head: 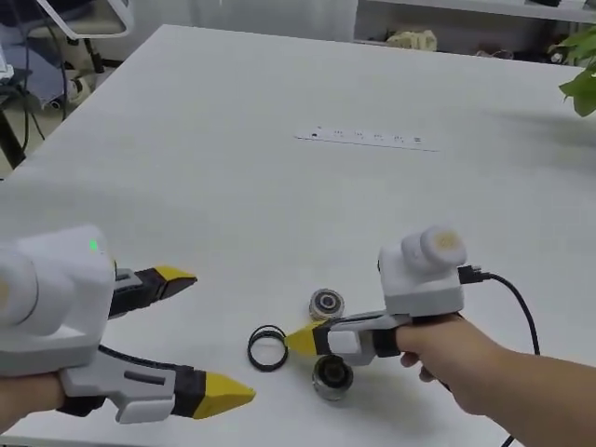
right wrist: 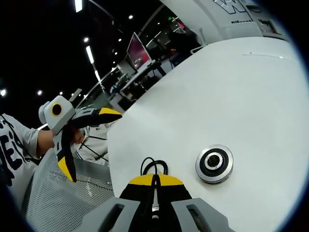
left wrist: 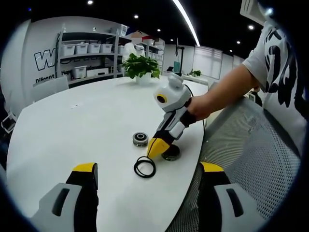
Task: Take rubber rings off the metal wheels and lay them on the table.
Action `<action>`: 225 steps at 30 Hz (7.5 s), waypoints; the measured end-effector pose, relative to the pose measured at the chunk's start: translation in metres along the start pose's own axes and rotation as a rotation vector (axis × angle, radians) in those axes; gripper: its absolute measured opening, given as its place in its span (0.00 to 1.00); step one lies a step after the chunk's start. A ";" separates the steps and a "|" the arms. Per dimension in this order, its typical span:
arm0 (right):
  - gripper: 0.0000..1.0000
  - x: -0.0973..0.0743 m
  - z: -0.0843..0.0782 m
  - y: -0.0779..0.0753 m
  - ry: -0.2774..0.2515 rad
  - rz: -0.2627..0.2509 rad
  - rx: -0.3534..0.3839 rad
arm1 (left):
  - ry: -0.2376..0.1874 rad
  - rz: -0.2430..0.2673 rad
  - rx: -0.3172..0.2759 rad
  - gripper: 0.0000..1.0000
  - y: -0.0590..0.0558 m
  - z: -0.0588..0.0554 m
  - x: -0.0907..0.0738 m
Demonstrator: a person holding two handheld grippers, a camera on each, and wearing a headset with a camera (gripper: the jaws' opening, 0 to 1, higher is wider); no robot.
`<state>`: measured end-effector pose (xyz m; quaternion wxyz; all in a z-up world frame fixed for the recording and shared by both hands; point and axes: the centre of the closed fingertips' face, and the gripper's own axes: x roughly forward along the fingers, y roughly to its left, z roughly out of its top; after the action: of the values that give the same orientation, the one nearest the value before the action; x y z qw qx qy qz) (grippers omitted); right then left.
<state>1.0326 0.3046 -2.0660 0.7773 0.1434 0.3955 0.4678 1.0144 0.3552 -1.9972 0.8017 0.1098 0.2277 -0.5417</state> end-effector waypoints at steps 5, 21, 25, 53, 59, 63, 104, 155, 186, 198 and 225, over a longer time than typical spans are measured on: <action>0.00 0.000 0.000 -0.002 -0.001 -0.006 0.003 | 0.003 -0.002 -0.001 0.83 -0.001 -0.002 -0.001; 0.00 0.004 -0.001 -0.004 0.007 -0.020 -0.021 | 0.007 0.002 -0.006 0.83 -0.001 -0.003 -0.003; 0.00 0.004 -0.001 -0.006 0.008 -0.024 -0.025 | 0.008 0.002 -0.007 0.83 0.000 -0.004 -0.002; 0.06 0.005 -0.003 -0.006 0.028 -0.040 -0.101 | 0.017 -0.005 -0.014 0.82 0.001 -0.005 0.001; 0.08 0.002 -0.001 -0.006 0.017 -0.044 -0.103 | 0.018 -0.007 -0.010 0.82 0.000 -0.004 0.001; 0.09 -0.001 0.002 -0.004 0.004 -0.042 -0.107 | 0.018 -0.010 -0.007 0.82 -0.001 -0.003 0.002; 0.19 -0.038 0.025 0.012 -0.077 -0.073 -0.222 | -0.011 -0.009 0.003 0.83 -0.003 0.012 0.002; 0.44 -0.113 0.029 0.015 -0.159 -0.203 -0.402 | -0.026 -0.004 0.021 0.84 -0.005 0.030 -0.001; 0.62 -0.146 0.009 0.016 -0.147 -0.274 -0.508 | -0.020 0.005 0.036 0.85 -0.005 0.030 -0.004; 0.69 -0.155 0.002 0.019 -0.146 -0.293 -0.533 | -0.014 0.000 0.039 0.87 -0.008 0.030 -0.003; 0.72 -0.154 -0.006 0.020 -0.150 -0.310 -0.542 | -0.026 0.011 0.020 0.87 -0.016 0.024 -0.005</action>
<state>0.9771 0.1841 -1.9842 0.8762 -0.0969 0.2152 0.4201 1.0038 0.3426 -1.9732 0.8062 0.1122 0.2112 -0.5411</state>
